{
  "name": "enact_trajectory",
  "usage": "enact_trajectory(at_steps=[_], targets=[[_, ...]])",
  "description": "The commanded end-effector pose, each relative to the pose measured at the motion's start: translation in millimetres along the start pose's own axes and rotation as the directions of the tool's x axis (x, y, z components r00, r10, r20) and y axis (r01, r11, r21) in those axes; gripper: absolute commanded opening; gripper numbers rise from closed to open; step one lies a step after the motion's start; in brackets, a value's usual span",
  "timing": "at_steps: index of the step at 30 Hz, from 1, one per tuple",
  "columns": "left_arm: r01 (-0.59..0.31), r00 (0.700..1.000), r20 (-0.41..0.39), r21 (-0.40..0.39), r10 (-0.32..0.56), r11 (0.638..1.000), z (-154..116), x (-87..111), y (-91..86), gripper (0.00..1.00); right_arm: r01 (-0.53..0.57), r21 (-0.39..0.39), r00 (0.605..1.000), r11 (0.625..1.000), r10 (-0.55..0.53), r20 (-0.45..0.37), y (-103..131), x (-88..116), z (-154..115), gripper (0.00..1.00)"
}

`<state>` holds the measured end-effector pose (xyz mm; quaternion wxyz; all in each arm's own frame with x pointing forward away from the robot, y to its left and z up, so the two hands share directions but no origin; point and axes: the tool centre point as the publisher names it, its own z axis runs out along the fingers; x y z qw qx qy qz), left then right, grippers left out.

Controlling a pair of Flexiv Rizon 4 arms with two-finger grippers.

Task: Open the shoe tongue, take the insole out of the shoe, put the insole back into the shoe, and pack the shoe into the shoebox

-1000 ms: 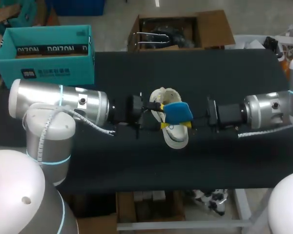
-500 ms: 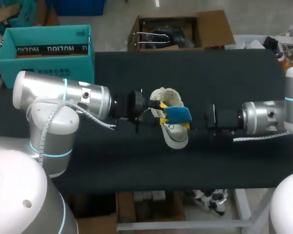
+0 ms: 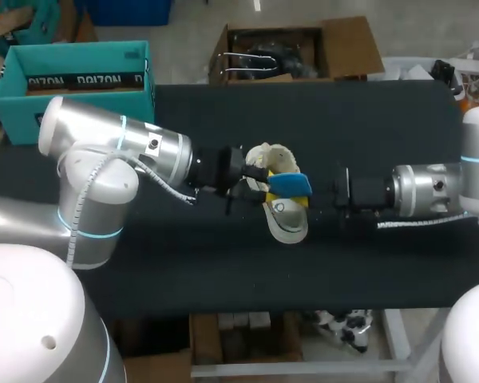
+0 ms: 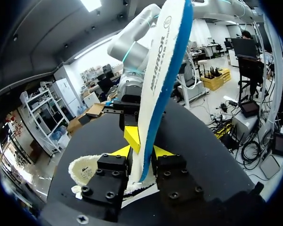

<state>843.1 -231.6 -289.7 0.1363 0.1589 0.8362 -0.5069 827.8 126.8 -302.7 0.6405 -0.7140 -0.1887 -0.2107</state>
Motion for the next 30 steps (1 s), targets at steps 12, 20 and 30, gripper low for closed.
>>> enact_trajectory(at_steps=[12, 20, 30], targets=[[-0.082, 0.997, 0.003, -0.017, 0.082, 0.996, 2, -3.0, 10.4, 0.0, 0.015, -0.057, 1.0, 0.998, -0.014, 0.021, -18, -5, -5, 0.75], [-0.204, 0.979, -0.04, -0.052, 0.202, 0.978, 6, 0.8, 12.7, 0.0, 0.042, -0.14, 0.999, 0.989, -0.038, 0.033, -22, -8, -9, 0.39], [-0.243, 0.97, -0.049, -0.109, 0.239, 0.964, 12, -1.6, 20.1, 0.0, 0.049, -0.195, 0.998, 0.98, -0.041, 0.044, -10, -7, -5, 0.15]])
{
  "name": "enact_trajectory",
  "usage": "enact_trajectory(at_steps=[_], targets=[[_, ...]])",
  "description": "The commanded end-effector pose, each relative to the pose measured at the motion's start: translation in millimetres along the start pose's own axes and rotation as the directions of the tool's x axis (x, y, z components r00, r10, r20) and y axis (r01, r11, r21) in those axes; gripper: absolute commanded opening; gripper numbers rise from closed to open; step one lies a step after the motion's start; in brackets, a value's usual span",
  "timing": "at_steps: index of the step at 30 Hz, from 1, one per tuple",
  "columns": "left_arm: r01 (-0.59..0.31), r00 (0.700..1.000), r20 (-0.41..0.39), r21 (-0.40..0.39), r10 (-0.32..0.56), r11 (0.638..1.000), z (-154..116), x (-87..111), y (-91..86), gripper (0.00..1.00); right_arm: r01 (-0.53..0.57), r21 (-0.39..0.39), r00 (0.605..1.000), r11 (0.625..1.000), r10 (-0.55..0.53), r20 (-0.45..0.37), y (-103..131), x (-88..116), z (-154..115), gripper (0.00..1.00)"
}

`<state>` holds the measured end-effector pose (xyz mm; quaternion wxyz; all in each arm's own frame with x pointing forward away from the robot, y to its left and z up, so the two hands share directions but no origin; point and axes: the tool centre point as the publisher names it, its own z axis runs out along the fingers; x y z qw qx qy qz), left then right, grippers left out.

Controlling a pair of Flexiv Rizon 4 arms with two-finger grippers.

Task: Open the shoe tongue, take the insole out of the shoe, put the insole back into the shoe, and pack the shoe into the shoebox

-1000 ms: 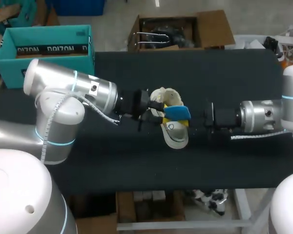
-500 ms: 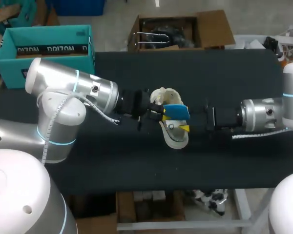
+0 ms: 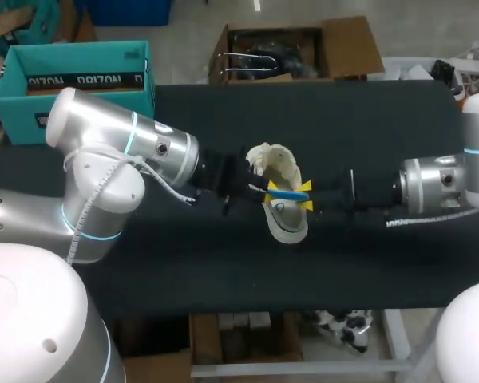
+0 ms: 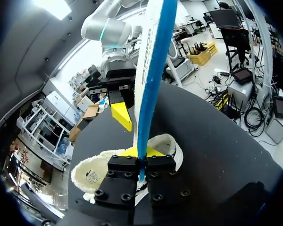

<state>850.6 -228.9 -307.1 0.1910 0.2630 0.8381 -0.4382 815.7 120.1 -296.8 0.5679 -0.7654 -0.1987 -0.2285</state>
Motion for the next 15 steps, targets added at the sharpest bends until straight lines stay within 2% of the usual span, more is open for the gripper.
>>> enact_trajectory(at_steps=[1, 2, 15], targets=[[0.005, 1.0, 0.0, -0.009, -0.005, 1.0, 6, -0.3, 1.9, 0.0, -0.003, -0.026, 1.0, 1.0, 0.003, 0.004, 1, 0, 3, 0.06], [0.007, 1.0, 0.0, -0.01, -0.007, 1.0, 7, 0.1, 2.8, 0.0, 0.001, -0.029, 1.0, 1.0, 0.0, 0.006, 2, 0, 4, 0.0], [0.022, 1.0, 0.007, -0.04, -0.022, 0.999, 14, -10.4, 26.4, 0.0, 0.037, -0.079, 0.999, 0.996, -0.034, 0.032, 23, 1, 13, 0.0]])
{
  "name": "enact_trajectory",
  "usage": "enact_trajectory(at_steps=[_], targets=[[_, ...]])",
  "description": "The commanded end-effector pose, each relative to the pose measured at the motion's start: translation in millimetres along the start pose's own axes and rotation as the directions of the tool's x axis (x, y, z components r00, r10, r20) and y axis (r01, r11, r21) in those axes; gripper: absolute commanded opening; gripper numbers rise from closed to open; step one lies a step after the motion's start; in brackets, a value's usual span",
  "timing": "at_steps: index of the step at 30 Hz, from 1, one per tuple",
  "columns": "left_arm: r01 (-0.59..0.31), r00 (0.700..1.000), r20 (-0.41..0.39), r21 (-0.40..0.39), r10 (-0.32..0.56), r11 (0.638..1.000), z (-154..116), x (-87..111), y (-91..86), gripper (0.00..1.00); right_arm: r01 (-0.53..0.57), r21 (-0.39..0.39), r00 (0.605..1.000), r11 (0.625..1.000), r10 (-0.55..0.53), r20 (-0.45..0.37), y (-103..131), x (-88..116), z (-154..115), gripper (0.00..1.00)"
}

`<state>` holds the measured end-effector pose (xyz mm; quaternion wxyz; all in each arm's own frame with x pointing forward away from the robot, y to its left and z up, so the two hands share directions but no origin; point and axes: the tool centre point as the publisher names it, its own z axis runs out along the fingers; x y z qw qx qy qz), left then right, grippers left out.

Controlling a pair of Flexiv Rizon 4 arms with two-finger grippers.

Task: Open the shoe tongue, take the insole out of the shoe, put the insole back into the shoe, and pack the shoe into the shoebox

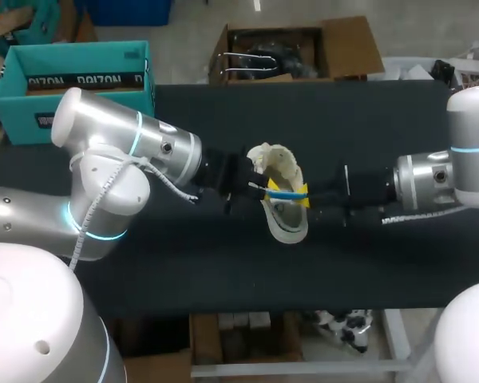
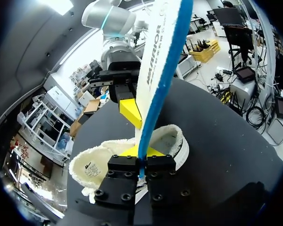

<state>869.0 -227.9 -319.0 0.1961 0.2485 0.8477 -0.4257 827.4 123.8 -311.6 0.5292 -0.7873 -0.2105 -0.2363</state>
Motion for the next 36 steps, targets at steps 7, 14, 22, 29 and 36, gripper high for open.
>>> enact_trajectory(at_steps=[7, 14, 22, 29, 36], targets=[[0.001, 1.0, -0.027, -0.022, -0.001, 1.0, 13, -5.1, 18.3, 0.0, -0.013, 0.014, 1.0, 1.0, 0.013, -0.001, 21, 1, 12, 0.0], [0.013, 0.999, -0.03, -0.036, -0.014, 0.999, 15, -10.2, 29.4, 0.0, -0.019, 0.018, 1.0, 1.0, 0.019, -0.012, 33, 0, 22, 0.0], [0.042, 0.999, -0.032, -0.043, -0.044, 0.998, 18, -14.4, 39.8, 0.0, -0.036, 0.002, 0.999, 0.999, 0.036, -0.009, 40, 0, 27, 0.0], [0.025, 0.999, -0.042, 0.006, -0.024, 1.0, 5, -7.1, 27.2, 0.45, -0.04, -0.012, 0.999, 0.999, 0.039, -0.021, 35, -4, 23, 0.0], [0.013, 0.997, -0.082, 0.116, -0.003, 0.993, -3, 1.0, 4.5, 0.41, -0.043, -0.013, 0.999, 0.999, 0.043, -0.031, 38, -5, 21, 0.0]])
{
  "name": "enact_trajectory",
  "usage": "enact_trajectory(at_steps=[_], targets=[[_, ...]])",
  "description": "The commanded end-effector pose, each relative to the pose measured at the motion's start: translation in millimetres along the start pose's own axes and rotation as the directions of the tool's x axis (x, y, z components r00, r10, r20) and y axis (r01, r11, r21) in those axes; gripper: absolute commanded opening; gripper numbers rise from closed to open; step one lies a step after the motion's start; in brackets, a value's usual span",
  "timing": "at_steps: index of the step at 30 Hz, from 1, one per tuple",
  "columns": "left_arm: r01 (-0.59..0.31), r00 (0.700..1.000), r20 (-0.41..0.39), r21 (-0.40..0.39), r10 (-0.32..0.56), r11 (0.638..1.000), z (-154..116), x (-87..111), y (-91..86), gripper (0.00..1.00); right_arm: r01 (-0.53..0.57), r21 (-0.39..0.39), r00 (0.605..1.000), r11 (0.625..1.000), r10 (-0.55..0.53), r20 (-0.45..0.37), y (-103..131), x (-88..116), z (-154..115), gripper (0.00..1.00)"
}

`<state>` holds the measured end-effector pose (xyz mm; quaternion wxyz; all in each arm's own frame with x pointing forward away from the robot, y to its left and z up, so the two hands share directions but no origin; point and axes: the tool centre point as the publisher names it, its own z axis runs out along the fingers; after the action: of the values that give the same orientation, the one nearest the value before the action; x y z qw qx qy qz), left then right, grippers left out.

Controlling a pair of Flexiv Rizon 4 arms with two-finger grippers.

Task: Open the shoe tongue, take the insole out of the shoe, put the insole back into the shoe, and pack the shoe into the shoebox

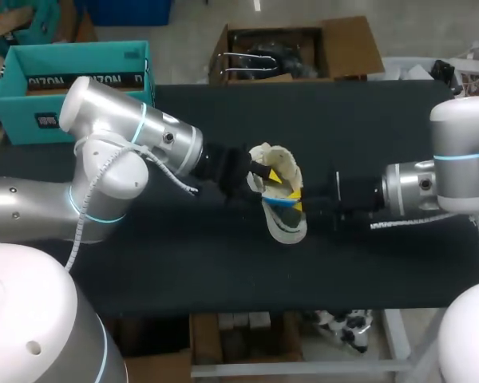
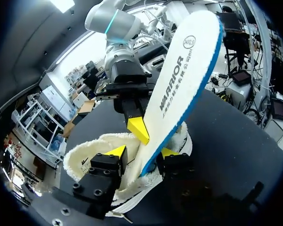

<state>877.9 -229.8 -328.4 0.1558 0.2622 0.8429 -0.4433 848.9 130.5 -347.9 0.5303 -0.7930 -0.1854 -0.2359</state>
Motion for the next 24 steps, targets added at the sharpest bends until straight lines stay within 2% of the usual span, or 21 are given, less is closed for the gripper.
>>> enact_trajectory(at_steps=[1, 4, 10, 11, 12, 13, 15, 16, 18, 19, 20, 24], targets=[[-0.013, 1.0, -0.012, 0.064, 0.014, 0.998, -11, 4.8, -8.5, 0.38, -0.001, 0.003, 1.0, 1.0, 0.001, -0.008, 2, -1, 0, 0.0], [-0.037, 0.999, -0.013, 0.058, 0.038, 0.998, -10, 6.2, -14.4, 0.0, -0.001, 0.007, 1.0, 1.0, 0.002, -0.009, 3, 1, 1, 0.0], [-0.048, 0.999, -0.018, 0.031, 0.048, 0.998, -5, 8.3, -12.0, 0.0, 0.003, 0.004, 1.0, 1.0, -0.002, -0.028, -2, 0, -2, 0.02], [-0.049, 0.999, -0.019, 0.029, 0.049, 0.998, -5, 8.9, -11.5, 0.0, 0.006, -0.001, 0.999, 1.0, -0.006, -0.033, -6, -1, -4, 0.31], [-0.049, 0.999, -0.021, 0.029, 0.05, 0.998, -5, 9.3, -11.1, 0.0, 0.01, -0.012, 0.999, 1.0, -0.011, -0.04, -10, -2, -6, 0.44], [-0.052, 0.998, -0.022, 0.026, 0.053, 0.998, -4, 9.8, -10.8, 0.0, 0.013, -0.027, 0.999, 1.0, -0.015, -0.043, -15, -3, -8, 0.46], [-0.055, 0.998, -0.024, 0.023, 0.056, 0.998, -4, 11.1, -10.5, 0.0, 0.022, -0.051, 0.999, 0.998, -0.024, -0.042, -25, -4, -12, 0.45], [-0.057, 0.998, -0.025, 0.022, 0.057, 0.998, -3, 11.5, -10.4, 0.0, 0.024, -0.07, 0.999, 0.997, -0.027, -0.038, -29, -4, -13, 0.41], [-0.059, 0.998, -0.026, 0.019, 0.059, 0.998, -3, 12.1, -10.4, 0.0, 0.028, -0.094, 0.999, 0.995, -0.031, -0.031, -36, -4, -14, 0.19], [-0.06, 0.998, -0.025, 0.017, 0.06, 0.998, -2, 12.0, -10.2, 0.0, 0.026, -0.102, 0.999, 0.994, -0.029, -0.03, -39, -3, -14, 0.05], [-0.062, 0.998, -0.024, 0.014, 0.062, 0.998, -1, 11.5, -9.6, 0.0, 0.026, -0.107, 0.999, 0.994, -0.03, -0.028, -40, -3, -14, 0.0], [-0.074, 0.997, -0.025, 0.0, 0.074, 0.997, 3, 12.2, -9.8, 0.0, 0.025, -0.141, 1.0, 0.99, -0.027, -0.012, -39, 0, -10, 0.0]])
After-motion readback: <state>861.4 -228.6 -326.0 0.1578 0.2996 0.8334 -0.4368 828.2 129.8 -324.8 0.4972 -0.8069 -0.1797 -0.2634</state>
